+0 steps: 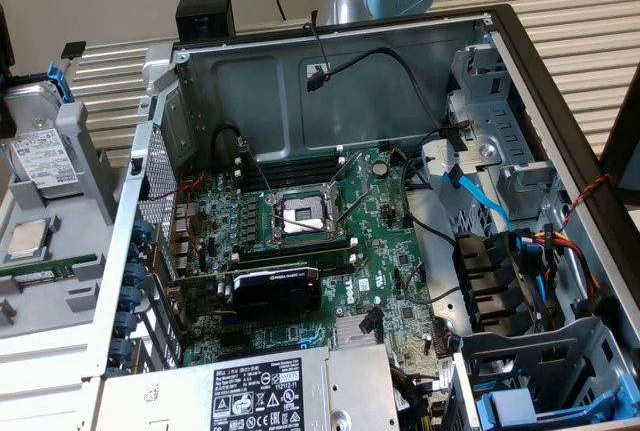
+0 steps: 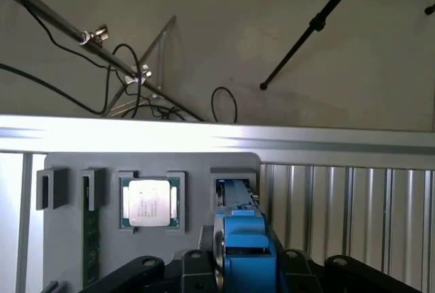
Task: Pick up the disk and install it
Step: 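Pick up the disk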
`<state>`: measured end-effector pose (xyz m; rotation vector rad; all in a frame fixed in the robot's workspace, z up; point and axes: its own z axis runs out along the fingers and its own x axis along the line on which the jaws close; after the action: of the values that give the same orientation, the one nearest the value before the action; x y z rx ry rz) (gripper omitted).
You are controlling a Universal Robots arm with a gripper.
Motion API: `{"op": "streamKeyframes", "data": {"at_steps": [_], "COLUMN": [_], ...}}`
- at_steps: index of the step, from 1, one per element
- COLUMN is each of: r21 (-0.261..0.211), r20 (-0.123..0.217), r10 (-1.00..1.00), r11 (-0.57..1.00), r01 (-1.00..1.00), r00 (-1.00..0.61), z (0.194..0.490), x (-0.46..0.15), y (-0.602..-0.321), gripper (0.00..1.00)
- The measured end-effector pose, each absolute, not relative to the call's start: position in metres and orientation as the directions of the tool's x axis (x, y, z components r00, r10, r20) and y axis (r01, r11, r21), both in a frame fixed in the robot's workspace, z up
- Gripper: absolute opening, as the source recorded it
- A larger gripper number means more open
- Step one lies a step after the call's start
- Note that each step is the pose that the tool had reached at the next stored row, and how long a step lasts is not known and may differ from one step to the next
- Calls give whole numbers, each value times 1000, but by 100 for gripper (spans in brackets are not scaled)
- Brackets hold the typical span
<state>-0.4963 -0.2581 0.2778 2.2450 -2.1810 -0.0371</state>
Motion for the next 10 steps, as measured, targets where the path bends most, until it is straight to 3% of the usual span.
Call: {"op": "streamKeyframes", "data": {"at_steps": [10], "r21": [20], "r20": [-9], "r10": [-1000], "r11": [-29], "r01": [-999], "r00": [29], "z": [281], "x": [-496], "y": [-258], "gripper": [38]}}
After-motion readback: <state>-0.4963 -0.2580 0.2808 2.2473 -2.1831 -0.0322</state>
